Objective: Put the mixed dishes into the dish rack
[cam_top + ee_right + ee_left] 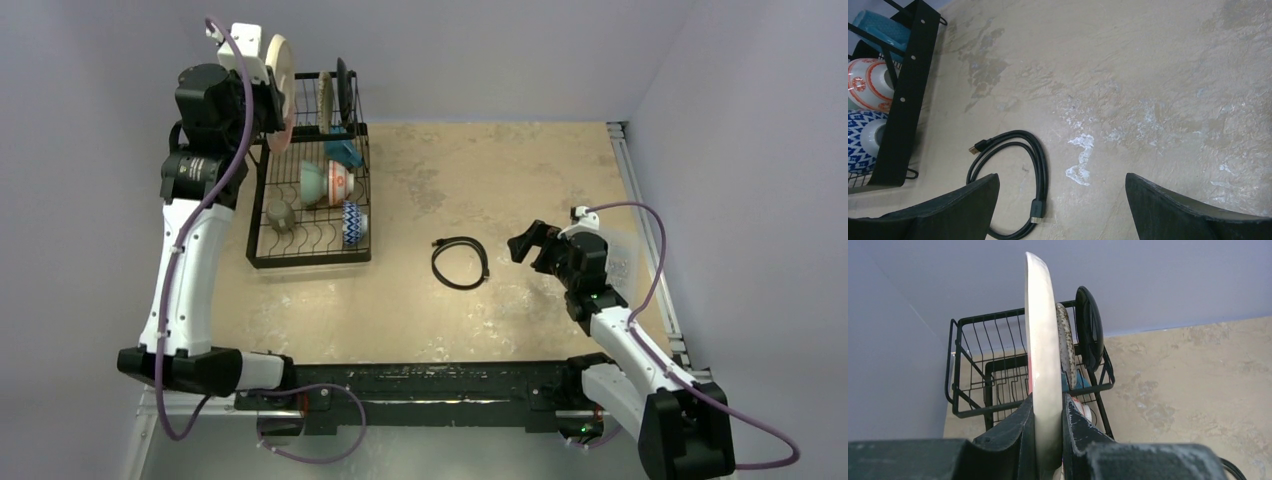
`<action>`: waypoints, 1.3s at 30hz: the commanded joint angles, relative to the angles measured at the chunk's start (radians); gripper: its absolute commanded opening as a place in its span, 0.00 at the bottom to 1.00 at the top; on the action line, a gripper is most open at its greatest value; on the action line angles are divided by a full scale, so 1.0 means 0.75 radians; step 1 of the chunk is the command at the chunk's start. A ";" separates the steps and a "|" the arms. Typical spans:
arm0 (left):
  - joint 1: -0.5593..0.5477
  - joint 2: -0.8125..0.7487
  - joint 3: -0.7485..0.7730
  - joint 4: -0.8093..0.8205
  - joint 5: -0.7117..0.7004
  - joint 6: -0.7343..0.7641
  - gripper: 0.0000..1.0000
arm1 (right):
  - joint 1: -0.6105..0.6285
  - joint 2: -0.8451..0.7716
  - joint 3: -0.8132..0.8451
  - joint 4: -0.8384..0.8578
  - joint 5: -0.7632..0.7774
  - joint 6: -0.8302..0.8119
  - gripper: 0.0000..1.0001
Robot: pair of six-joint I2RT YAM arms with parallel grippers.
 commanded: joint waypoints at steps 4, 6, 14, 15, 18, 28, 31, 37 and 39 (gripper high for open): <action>0.099 0.115 0.167 0.424 0.197 -0.101 0.00 | 0.006 0.047 0.019 0.066 -0.017 0.003 0.99; 0.118 0.153 0.185 0.436 0.215 -0.096 0.00 | 0.006 0.057 0.021 0.066 -0.018 0.003 0.99; 0.137 0.241 0.176 0.499 0.238 -0.039 0.00 | 0.007 0.098 0.041 0.060 -0.026 -0.004 0.99; 0.137 0.245 0.173 0.503 0.236 -0.024 0.00 | 0.007 0.103 0.045 0.059 -0.026 -0.004 0.99; 0.141 0.255 0.165 0.515 0.218 0.007 0.00 | 0.005 0.127 0.057 0.052 -0.027 -0.006 0.99; 0.169 0.330 0.224 0.490 0.110 -0.002 0.00 | 0.007 0.206 0.097 0.030 -0.018 -0.008 0.99; 0.178 0.350 0.219 0.485 0.121 -0.041 0.00 | 0.006 0.213 0.099 0.027 -0.016 -0.009 0.99; 0.184 0.397 0.227 0.472 0.133 -0.085 0.00 | 0.006 0.213 0.099 0.026 -0.016 -0.009 0.99; 0.184 0.413 0.235 0.462 0.124 -0.093 0.00 | 0.007 0.210 0.098 0.026 -0.016 -0.009 0.99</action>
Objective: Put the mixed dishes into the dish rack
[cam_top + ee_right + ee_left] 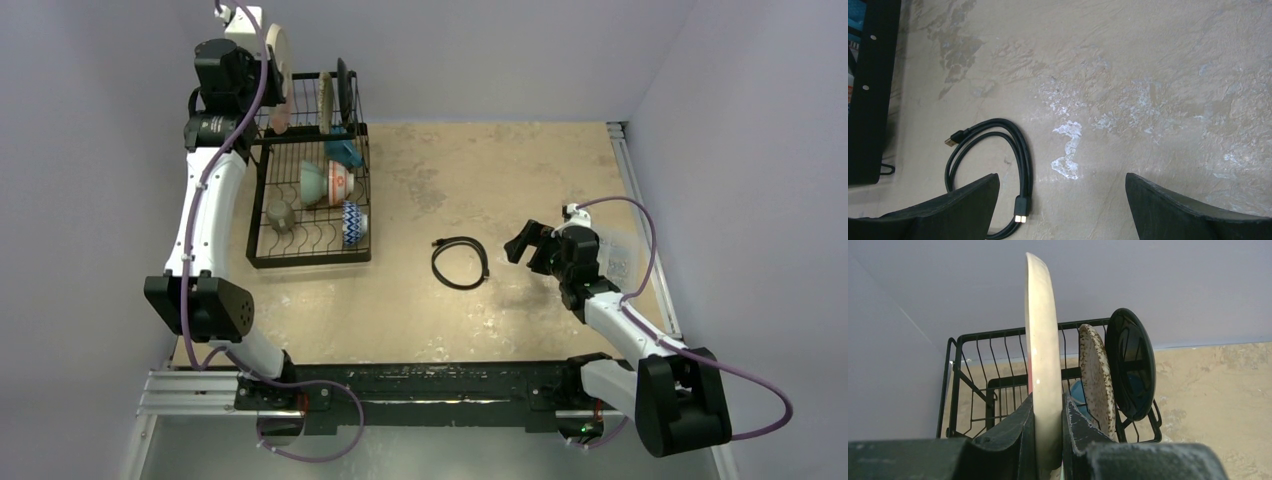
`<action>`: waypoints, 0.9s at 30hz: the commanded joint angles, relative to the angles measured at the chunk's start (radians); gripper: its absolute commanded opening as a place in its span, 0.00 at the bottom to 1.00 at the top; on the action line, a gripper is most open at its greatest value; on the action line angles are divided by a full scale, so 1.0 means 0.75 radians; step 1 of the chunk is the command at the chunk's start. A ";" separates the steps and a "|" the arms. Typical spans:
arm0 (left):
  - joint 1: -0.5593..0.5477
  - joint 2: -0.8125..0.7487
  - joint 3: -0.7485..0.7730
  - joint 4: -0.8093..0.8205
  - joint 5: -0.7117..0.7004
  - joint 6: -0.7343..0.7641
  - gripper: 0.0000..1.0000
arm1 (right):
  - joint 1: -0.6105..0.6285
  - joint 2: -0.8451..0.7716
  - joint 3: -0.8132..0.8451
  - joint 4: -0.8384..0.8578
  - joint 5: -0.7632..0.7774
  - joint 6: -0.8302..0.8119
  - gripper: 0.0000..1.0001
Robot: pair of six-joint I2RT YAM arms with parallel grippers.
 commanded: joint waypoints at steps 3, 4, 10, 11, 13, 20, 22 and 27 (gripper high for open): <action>0.003 0.013 0.108 0.202 0.026 -0.073 0.00 | 0.005 -0.006 0.053 0.019 -0.010 -0.007 0.99; 0.003 0.019 0.114 0.199 0.034 -0.080 0.00 | 0.006 -0.004 0.054 0.019 -0.011 -0.008 0.99; 0.003 0.026 0.142 0.190 0.038 -0.111 0.00 | 0.007 0.000 0.055 0.019 -0.009 -0.006 0.99; 0.003 0.032 0.148 0.181 0.035 -0.114 0.00 | 0.005 0.002 0.057 0.019 -0.009 -0.005 0.99; 0.003 0.046 0.162 0.155 0.027 -0.125 0.00 | 0.006 0.005 0.058 0.019 -0.009 -0.006 0.99; 0.003 0.089 0.172 0.099 -0.034 -0.156 0.00 | 0.006 0.008 0.060 0.018 -0.009 -0.006 0.99; 0.003 0.103 0.177 0.093 -0.047 -0.156 0.00 | 0.006 0.007 0.059 0.017 -0.009 -0.006 0.99; 0.003 0.130 0.186 0.093 -0.036 -0.147 0.00 | 0.006 0.009 0.060 0.018 -0.009 -0.006 0.99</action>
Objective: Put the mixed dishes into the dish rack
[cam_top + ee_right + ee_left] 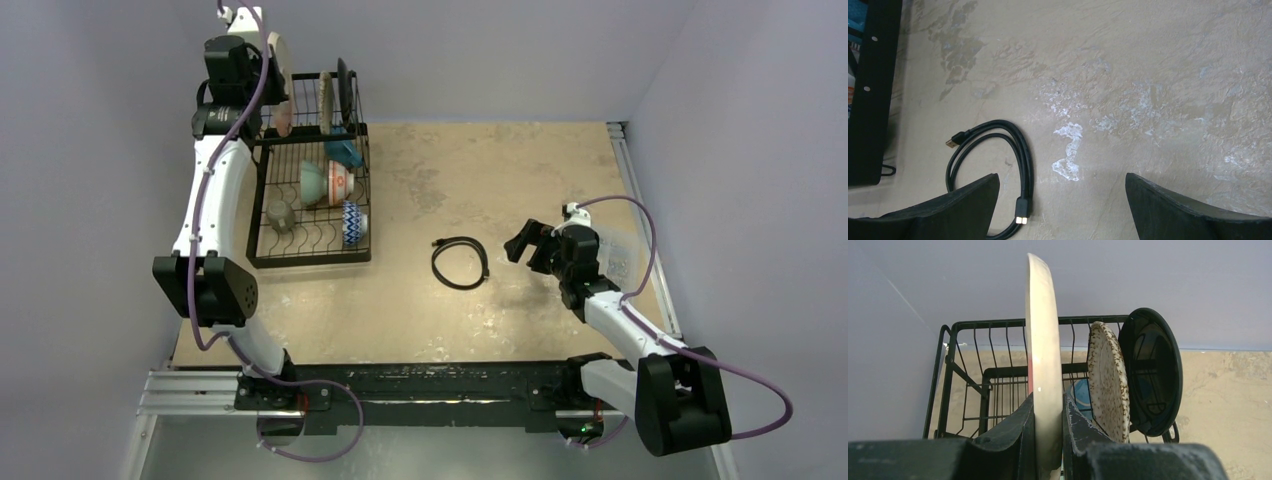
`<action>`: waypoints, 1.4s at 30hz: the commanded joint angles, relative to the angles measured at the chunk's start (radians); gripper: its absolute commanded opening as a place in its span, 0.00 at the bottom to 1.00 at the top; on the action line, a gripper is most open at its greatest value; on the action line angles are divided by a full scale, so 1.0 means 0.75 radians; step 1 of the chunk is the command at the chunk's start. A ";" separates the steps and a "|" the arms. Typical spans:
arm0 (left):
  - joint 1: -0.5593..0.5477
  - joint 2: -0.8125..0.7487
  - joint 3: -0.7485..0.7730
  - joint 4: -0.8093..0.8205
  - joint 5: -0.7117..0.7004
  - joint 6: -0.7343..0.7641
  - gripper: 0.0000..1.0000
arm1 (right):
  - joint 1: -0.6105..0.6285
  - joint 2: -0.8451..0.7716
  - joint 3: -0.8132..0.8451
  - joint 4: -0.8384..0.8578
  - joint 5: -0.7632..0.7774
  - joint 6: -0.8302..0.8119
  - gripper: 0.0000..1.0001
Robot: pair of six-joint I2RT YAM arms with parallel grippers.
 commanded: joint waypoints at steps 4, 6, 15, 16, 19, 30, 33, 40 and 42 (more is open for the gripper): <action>-0.005 0.023 0.120 0.131 0.032 -0.034 0.00 | 0.006 0.005 0.053 0.017 -0.009 -0.006 0.99; 0.028 0.035 0.125 0.127 0.034 -0.033 0.00 | 0.006 0.008 0.052 0.017 -0.009 -0.005 0.99; 0.030 0.041 0.071 0.120 0.036 -0.063 0.08 | 0.006 0.029 0.063 0.013 -0.005 -0.004 0.99; 0.030 0.034 0.059 0.125 0.035 -0.064 0.13 | 0.006 0.030 0.063 0.013 -0.007 -0.003 0.99; 0.030 0.015 0.042 0.125 0.018 -0.066 0.27 | 0.005 0.030 0.063 0.013 -0.008 -0.003 0.99; 0.030 -0.021 0.128 0.037 0.042 -0.085 0.57 | 0.007 0.029 0.063 0.013 -0.007 -0.003 0.99; 0.030 -0.038 0.143 -0.011 0.045 -0.108 0.69 | 0.007 0.021 0.058 0.016 -0.009 -0.002 0.99; 0.045 -0.297 -0.038 -0.066 -0.042 -0.256 0.82 | 0.007 0.010 0.052 0.017 0.001 0.000 0.99; 0.065 -0.434 -0.202 -0.001 -0.048 -0.320 0.91 | 0.006 -0.008 0.044 0.021 0.005 0.001 0.99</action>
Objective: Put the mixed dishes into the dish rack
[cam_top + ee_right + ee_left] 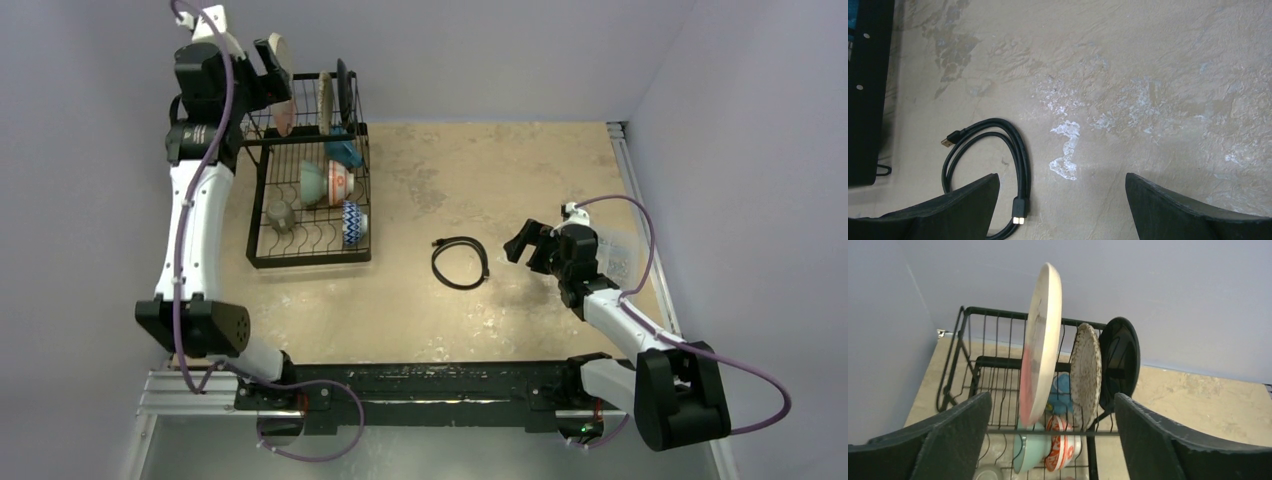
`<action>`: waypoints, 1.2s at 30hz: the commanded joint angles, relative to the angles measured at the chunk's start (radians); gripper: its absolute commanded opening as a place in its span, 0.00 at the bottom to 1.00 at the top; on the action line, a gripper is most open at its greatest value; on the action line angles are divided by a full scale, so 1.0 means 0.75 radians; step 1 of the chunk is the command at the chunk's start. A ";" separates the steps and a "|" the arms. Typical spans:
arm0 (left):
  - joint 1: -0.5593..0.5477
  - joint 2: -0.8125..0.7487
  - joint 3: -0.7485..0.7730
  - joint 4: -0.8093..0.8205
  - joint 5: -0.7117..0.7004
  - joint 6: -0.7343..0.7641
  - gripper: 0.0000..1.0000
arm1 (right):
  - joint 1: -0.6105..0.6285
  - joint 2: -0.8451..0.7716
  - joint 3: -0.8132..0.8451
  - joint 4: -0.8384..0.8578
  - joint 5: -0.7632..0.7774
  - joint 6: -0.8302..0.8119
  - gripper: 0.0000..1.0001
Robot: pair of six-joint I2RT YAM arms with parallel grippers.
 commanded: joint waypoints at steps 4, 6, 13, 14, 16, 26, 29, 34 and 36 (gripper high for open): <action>0.057 -0.555 -0.390 0.099 0.005 -0.206 1.00 | 0.008 -0.092 0.012 0.035 -0.002 -0.005 0.99; 0.057 -0.683 -0.496 0.095 0.099 -0.221 1.00 | 0.011 -0.128 -0.004 0.044 0.000 -0.007 0.99; 0.057 -1.146 -0.809 0.053 0.490 -0.172 0.99 | 0.057 -0.270 0.063 -0.128 0.004 0.002 0.99; 0.057 -1.202 -0.822 0.031 0.504 -0.161 0.99 | 0.064 -0.304 0.102 -0.199 0.004 0.012 0.99; 0.056 -1.304 -0.831 -0.018 0.505 -0.144 0.99 | 0.072 -0.395 0.192 -0.337 -0.005 0.021 0.99; 0.051 -1.618 -0.743 -0.082 0.477 -0.129 0.99 | 0.074 -0.739 0.826 -0.810 0.043 -0.045 0.99; 0.023 -1.629 -0.649 -0.159 0.461 -0.090 0.99 | 0.074 -0.800 0.966 -0.896 0.126 -0.058 0.99; -0.020 -1.679 -0.595 -0.207 0.431 0.002 0.99 | 0.074 -0.935 1.092 -0.954 0.350 -0.069 0.99; -0.021 -1.697 -0.589 -0.225 0.402 0.022 0.99 | 0.074 -0.977 1.122 -0.961 0.432 -0.068 0.99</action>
